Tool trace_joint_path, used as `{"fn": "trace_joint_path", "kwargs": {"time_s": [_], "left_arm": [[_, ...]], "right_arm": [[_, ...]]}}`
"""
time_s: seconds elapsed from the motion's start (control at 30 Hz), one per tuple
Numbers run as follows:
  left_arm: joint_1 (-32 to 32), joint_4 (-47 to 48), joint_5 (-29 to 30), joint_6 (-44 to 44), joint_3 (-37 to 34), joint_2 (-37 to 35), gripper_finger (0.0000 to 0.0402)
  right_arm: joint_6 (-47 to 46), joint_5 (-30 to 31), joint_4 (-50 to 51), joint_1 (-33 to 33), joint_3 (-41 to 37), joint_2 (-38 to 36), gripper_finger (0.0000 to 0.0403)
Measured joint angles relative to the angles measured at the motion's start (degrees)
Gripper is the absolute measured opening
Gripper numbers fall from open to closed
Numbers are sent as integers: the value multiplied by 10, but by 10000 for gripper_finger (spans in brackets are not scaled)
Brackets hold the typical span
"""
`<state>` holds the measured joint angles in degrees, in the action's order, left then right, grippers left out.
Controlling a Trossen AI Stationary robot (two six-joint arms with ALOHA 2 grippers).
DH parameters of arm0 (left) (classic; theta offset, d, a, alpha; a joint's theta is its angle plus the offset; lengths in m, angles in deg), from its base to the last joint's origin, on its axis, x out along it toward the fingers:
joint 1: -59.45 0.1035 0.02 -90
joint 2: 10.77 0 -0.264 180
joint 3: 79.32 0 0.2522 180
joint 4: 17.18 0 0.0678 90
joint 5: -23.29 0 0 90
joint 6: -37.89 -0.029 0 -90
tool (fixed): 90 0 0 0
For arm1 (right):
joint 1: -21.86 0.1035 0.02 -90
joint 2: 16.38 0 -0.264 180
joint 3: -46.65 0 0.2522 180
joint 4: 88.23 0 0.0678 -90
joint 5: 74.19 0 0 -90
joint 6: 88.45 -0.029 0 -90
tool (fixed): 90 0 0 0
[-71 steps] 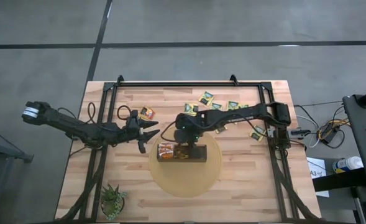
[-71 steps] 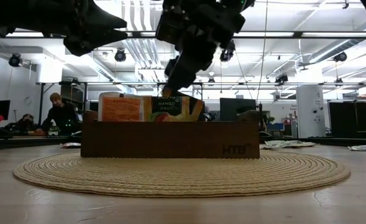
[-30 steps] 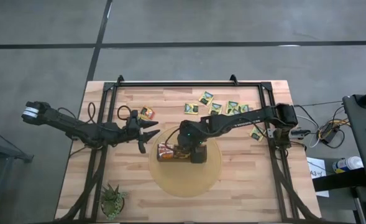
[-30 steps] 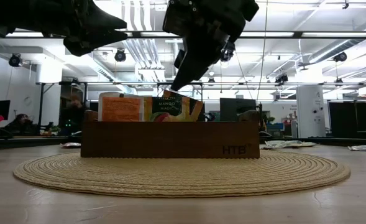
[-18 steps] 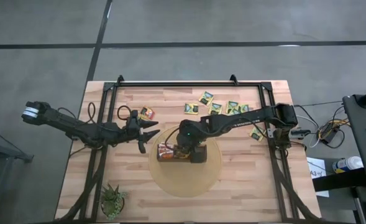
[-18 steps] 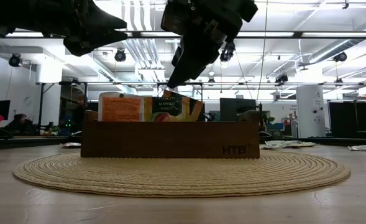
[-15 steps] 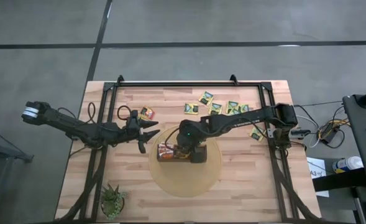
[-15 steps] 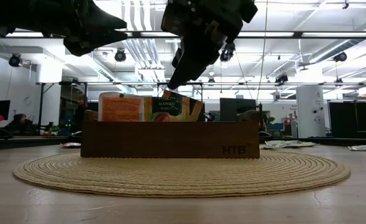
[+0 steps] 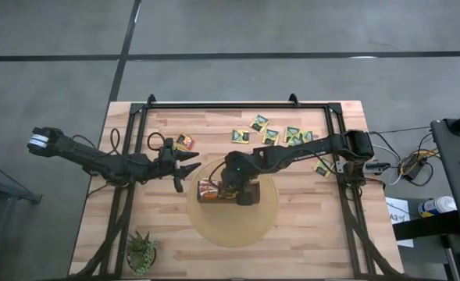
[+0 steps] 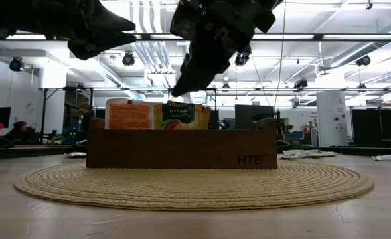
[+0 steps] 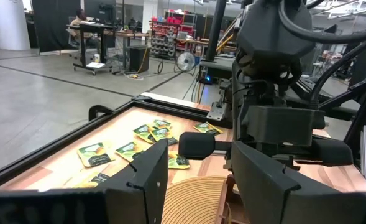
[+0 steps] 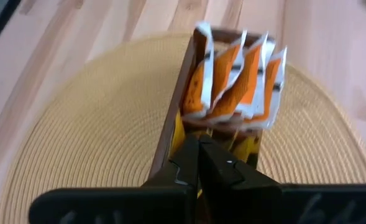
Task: Pick & Place Tea
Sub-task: Put the orange tea bag into the middle section of the wooden organizer
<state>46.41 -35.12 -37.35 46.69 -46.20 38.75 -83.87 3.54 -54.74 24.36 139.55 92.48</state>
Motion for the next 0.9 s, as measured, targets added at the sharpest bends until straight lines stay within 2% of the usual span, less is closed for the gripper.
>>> {"fn": "trace_joint_path", "kwargs": {"time_s": [0.17,0.47,0.73,0.9], "left_arm": [[0,0,0,0,0,0,170],[0,0,0,-2,0,0,170],[0,0,0,-2,0,0,170],[0,0,0,-2,0,-1,170]], "right_arm": [[-1,3,-10,-1,-1,0,8],[-14,-1,58,-2,-2,-1,8],[-16,-4,-2,1,-2,48,8],[-19,-26,-27,1,-2,56,8]]}}
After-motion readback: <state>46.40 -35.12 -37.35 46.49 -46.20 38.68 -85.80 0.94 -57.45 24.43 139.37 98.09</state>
